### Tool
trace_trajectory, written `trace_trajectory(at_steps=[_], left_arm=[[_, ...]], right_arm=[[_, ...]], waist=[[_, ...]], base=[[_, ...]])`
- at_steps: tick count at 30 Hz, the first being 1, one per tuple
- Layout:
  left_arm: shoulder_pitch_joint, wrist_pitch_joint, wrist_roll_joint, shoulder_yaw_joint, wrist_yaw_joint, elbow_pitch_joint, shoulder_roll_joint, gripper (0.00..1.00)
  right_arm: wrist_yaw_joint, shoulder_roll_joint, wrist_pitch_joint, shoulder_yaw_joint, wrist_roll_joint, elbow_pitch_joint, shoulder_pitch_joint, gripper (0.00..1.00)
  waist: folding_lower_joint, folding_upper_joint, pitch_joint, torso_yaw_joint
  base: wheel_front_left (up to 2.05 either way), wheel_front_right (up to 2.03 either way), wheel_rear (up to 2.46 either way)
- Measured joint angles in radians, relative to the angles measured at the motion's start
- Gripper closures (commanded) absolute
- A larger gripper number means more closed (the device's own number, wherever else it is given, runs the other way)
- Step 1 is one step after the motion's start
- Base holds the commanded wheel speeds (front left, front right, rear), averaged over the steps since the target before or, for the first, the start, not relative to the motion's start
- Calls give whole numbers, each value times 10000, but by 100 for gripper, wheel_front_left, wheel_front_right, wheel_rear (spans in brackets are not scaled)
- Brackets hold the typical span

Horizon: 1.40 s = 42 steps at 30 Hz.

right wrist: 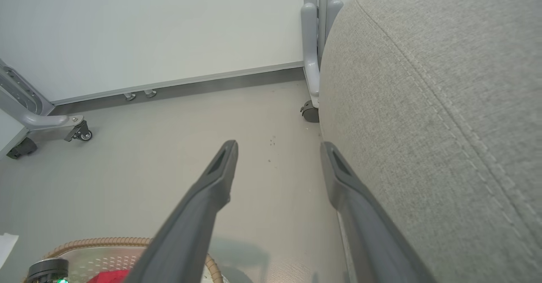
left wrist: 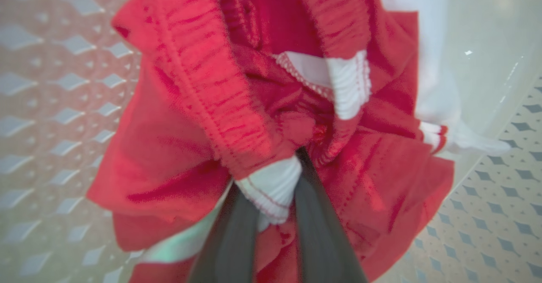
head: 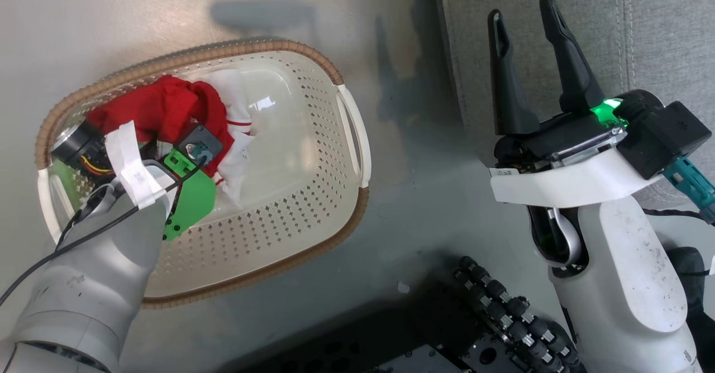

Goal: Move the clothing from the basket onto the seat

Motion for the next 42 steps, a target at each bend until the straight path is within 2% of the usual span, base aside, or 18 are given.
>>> trace_trajectory(at_steps=[6,14,23,33,38,42], left_arm=[[216,-807,-495,226,-52,17,-180,100],[601,-1904,-1415,777,-255,21,-738,100],[1158,-2328,-2445,1338,-217,-639,-1377,100],[2413,-2372,-3400,1735,-88,-3327,-1557,100],[3154,-2374,-3712,2094,-12,-5170,-1505,100],[3809,-2374,-3885,2508,211,-6920,-1325,100]], right_arm=[[0,0,0,-109,-178,113,35,0],[0,8,0,-330,-644,420,362,0],[0,10,0,-604,-1095,731,979,0],[0,12,-2,-920,-1377,913,1727,0],[0,10,2,-999,-1467,1014,1996,0],[0,10,98,-1034,-1503,1022,2243,0]], waist=[[0,0,-468,175],[-1,0,-1365,589],[-1,0,-2604,1120],[-1,0,-4141,1725],[-1,0,-4789,1985],[-1,0,-5288,2180]], base=[[0,0,0],[0,0,0],[0,0,0],[0,0,0],[0,0,0],[0,0,0]])
